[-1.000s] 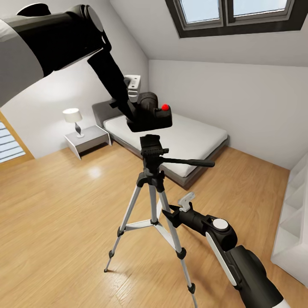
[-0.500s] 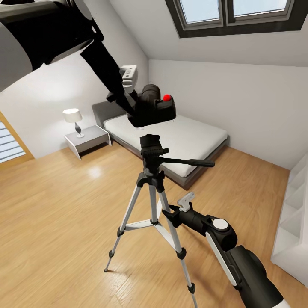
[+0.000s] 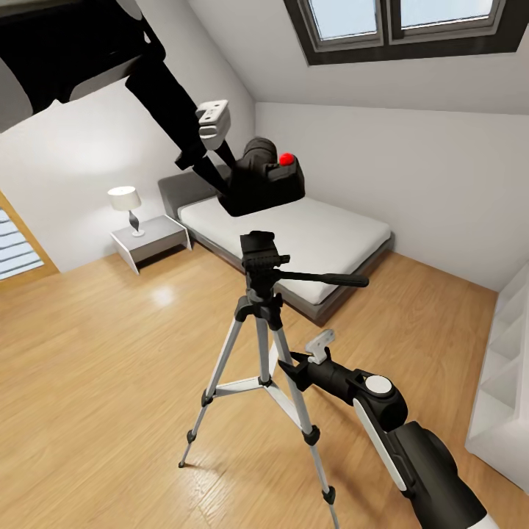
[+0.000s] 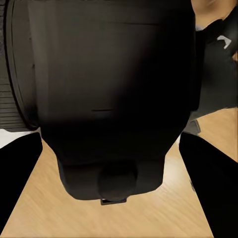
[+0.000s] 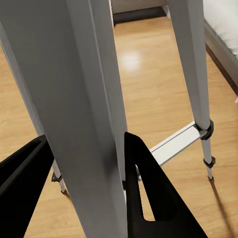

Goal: Attach the digital camera to the camera tripod in the bedroom.

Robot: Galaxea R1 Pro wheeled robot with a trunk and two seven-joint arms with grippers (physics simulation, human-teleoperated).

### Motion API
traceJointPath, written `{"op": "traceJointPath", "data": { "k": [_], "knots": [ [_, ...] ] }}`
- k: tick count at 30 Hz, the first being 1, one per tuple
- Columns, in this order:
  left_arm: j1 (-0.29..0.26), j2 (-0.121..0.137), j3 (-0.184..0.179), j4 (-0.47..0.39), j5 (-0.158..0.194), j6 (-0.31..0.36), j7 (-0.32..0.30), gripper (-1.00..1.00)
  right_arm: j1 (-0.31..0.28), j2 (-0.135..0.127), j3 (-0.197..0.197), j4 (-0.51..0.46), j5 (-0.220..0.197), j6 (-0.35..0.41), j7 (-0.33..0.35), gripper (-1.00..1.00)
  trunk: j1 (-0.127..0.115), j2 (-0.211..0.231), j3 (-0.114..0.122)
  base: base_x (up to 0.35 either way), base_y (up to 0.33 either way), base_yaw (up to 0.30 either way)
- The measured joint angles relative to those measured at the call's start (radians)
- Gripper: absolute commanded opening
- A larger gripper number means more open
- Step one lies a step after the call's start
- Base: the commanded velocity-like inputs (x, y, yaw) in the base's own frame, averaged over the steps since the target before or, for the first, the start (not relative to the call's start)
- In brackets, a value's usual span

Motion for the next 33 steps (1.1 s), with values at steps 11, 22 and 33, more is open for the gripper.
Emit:
{"op": "traceJointPath", "data": {
  "k": [11, 22, 33],
  "knots": [
    [-0.011, 0.031, -0.059, -0.115, 0.029, 0.018, -0.004, -1.00, 0.000, 0.000, 0.000, 0.000, 0.000, 0.000, 0.000, -1.00, 0.000, 0.000, 0.000, 0.000, 0.000, 0.000],
    [-0.044, 0.067, -0.124, -0.203, 0.108, 0.039, -0.004, -1.00, 0.000, 0.000, 0.000, 0.000, 0.000, 0.000, 0.000, -1.00, 0.000, 0.000, 0.000, 0.000, 0.000, 0.000],
    [-0.056, 0.090, -0.137, -0.214, 0.148, 0.041, -0.004, -1.00, 0.000, 0.000, 0.001, -0.001, 0.001, 0.000, 0.000, -1.00, 0.000, 0.000, 0.000, 0.000, 0.000, 0.000]
  ]
}}
